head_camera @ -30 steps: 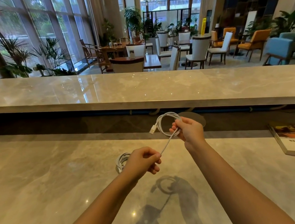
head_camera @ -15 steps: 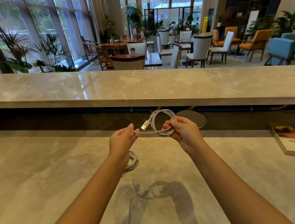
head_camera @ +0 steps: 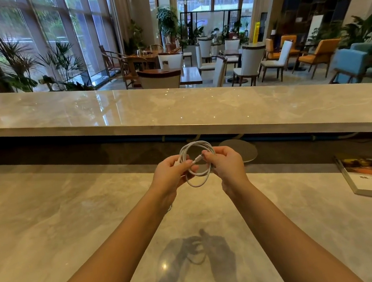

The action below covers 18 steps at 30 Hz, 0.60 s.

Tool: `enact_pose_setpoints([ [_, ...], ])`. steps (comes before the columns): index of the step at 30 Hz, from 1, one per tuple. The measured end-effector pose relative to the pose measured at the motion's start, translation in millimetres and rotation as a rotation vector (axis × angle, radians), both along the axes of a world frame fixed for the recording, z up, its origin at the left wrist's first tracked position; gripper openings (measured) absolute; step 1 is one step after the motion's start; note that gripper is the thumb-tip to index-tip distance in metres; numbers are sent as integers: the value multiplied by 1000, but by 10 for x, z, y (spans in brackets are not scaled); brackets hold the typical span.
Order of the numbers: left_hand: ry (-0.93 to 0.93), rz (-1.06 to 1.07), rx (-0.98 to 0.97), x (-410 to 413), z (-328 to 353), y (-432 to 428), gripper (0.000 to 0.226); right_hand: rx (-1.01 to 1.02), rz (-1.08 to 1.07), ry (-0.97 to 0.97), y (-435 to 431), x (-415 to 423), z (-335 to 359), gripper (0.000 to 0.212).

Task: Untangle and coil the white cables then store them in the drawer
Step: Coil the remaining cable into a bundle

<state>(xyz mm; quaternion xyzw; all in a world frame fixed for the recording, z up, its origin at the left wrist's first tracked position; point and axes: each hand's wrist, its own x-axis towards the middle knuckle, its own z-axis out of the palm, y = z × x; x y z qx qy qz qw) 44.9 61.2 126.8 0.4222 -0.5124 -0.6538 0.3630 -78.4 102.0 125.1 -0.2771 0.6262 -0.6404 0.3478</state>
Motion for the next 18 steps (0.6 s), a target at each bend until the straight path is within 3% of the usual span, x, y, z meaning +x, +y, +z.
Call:
enact_pose_setpoints([
  [2,108,-27,63,2,-4,4,25,27,39,-51,15,-10,2,19],
  [5,426,-41,240,0,2,10,26,66,132,-221,58,-18,3,17],
  [7,610,-37,331,8,-22,0,33,94,155,-202,77,-2,-3,15],
  [9,676,-80,328,29,-61,-28,42,109,145,-129,83,8,0,14],
  [13,492,-144,116,41,-66,-45,46,109,141,-83,77,2,11,14],
  [18,175,85,-173,20,-92,-71,24,92,146,-91,84,44,-14,17],
])
